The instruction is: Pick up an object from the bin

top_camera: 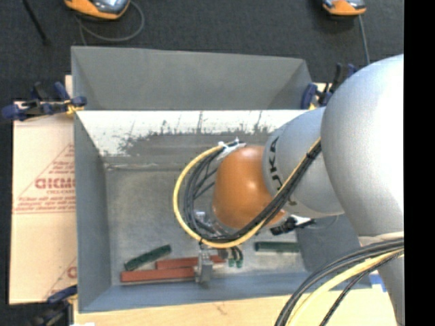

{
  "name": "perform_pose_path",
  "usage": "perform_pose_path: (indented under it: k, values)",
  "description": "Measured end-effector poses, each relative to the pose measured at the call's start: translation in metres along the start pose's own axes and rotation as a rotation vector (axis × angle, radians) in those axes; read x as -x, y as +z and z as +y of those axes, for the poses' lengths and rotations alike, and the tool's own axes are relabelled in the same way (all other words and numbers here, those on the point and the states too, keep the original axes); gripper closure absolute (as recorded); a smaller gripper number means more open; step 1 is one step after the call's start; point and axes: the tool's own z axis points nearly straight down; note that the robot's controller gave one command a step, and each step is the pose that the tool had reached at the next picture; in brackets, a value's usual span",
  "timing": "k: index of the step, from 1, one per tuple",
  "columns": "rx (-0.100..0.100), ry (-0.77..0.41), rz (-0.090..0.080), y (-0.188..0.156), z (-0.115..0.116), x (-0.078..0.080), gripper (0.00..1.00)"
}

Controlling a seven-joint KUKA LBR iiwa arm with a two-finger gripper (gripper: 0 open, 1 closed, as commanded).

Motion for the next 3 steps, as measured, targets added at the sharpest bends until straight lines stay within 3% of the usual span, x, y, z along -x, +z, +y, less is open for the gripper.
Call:
perform_pose_path:
  k: [1,2,3]
  values:
    - [0.0,0.002,0.001,-0.001,-0.001,0.002,0.0]
    - [0.0,0.004,0.003,0.0,-0.001,0.001,1.0]
    - [0.001,0.006,-0.002,-0.101,-0.001,0.004,1.0]
